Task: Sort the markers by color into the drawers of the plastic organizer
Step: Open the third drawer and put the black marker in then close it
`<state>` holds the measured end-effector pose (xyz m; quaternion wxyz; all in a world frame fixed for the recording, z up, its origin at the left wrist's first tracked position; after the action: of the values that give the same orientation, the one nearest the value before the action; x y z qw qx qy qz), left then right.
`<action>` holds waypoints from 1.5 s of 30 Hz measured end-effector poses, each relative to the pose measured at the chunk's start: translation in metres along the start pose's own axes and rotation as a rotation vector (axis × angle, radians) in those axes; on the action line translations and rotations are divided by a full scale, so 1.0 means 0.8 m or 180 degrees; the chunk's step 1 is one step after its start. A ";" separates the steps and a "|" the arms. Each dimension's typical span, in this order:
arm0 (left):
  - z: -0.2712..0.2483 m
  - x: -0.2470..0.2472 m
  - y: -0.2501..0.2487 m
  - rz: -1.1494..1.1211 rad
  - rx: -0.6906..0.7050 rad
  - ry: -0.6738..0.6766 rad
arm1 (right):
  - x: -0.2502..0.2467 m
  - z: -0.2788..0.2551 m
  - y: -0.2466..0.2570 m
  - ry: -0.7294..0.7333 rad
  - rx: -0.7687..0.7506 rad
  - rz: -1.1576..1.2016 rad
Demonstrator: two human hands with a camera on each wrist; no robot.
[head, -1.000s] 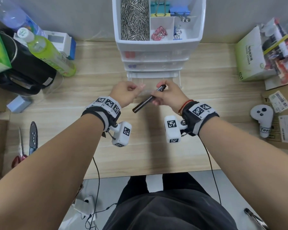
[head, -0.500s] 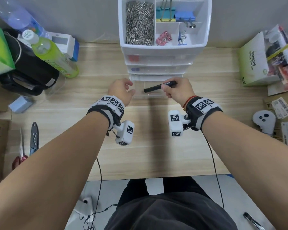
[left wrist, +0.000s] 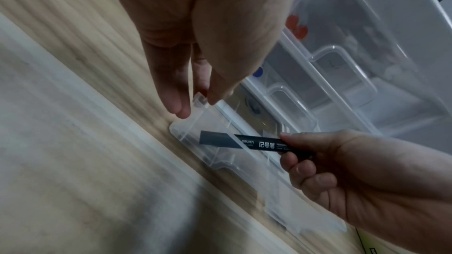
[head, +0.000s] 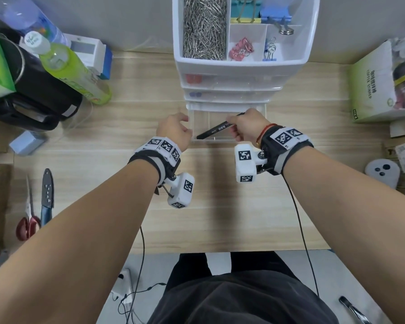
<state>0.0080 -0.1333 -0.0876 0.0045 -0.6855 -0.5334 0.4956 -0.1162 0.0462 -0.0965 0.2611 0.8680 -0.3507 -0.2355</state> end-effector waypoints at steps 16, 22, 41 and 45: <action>0.004 -0.001 0.012 0.0047 -0.0067 0.0093 | 0.079 0.021 0.016 0.0195 -0.0372 0.0009; 0.003 0.000 0.014 0.0032 -0.0079 0.0164 | 0.104 0.019 0.024 0.0462 -0.0598 -0.0462; -0.013 -0.004 -0.012 0.0316 -0.0045 0.0588 | -0.101 -0.050 0.025 -0.0990 -0.0656 -0.1478; -0.013 0.000 -0.014 0.0612 -0.0038 0.0725 | -0.117 -0.044 -0.025 -0.0474 -0.0044 -0.1555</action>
<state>0.0073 -0.1231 -0.0761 0.0135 -0.7852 -0.4643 0.4096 -0.1455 0.1373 -0.0614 0.1758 0.9054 -0.1473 -0.3573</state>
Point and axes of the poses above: each hand's wrist, its own z-axis towards the middle knuckle, its own x-axis out of the palm, y = z × x, the point moved 8 cm from there along z, towards the middle knuckle, and after that the axes turned 4 degrees about z, right-handed, at the moved point
